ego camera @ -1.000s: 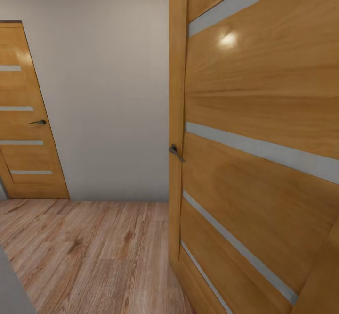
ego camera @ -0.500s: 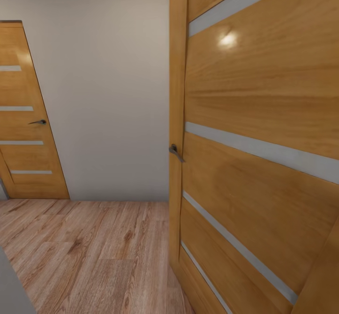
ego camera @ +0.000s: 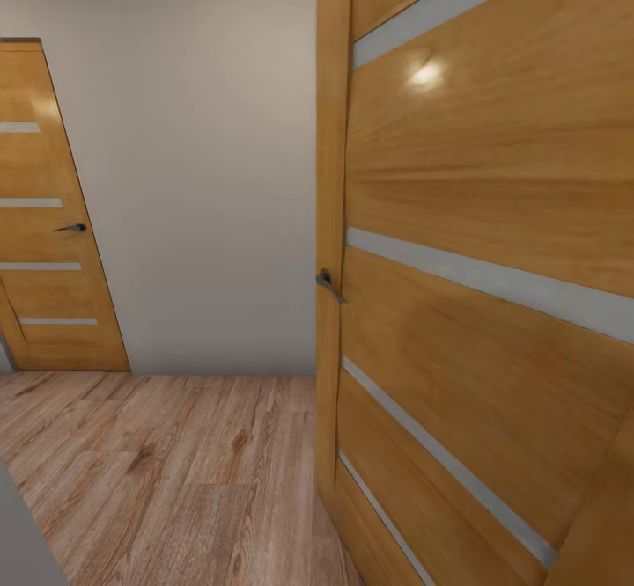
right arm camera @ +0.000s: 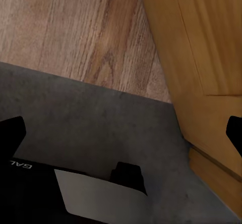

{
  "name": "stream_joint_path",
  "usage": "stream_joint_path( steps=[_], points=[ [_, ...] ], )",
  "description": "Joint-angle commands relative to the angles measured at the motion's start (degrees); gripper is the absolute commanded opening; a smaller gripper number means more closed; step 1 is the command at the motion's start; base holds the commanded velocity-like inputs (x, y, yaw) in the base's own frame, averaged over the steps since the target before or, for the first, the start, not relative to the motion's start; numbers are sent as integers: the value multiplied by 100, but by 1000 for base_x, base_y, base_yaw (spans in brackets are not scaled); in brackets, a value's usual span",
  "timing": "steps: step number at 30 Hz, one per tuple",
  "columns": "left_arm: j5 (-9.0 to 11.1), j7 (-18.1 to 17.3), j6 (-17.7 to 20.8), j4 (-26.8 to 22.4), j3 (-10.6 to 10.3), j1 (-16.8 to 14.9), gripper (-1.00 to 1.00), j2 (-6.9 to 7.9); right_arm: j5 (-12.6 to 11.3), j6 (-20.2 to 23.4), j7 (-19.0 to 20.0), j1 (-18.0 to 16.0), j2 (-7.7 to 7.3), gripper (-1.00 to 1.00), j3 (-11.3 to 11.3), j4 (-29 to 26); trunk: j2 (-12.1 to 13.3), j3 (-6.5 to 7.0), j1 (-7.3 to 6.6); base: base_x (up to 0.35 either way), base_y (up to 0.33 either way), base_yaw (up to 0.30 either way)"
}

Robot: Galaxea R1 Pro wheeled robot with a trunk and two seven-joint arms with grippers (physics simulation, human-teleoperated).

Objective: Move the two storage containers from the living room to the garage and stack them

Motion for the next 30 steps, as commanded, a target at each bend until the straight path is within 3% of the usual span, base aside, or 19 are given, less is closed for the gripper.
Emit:
stream_joint_path(
  steps=[1, 18, 25, 30],
  points=[
    [45, -10, -13, 1, 4, -2, 100, -1, -51, -31, -7, -6, 5, 100, 49, 17, -3, -6, 0, 0, 0, 0],
    [35, -16, -12, 1, -3, -1, 100, -1, -49, -41, -7, -6, 5, 100, 49, 17, -3, -53, 0, 6, 0, 0],
    [19, -18, -13, 3, -17, -1, 100, -1, -49, -38, -7, -6, 5, 100, 49, 17, -3, -53, 0, 273, 0, 0],
    [29, -14, -13, 1, -12, -1, 100, -1, -49, -31, -7, -6, 5, 100, 49, 17, -3, -53, 0, 55, 0, 0]
  ],
)
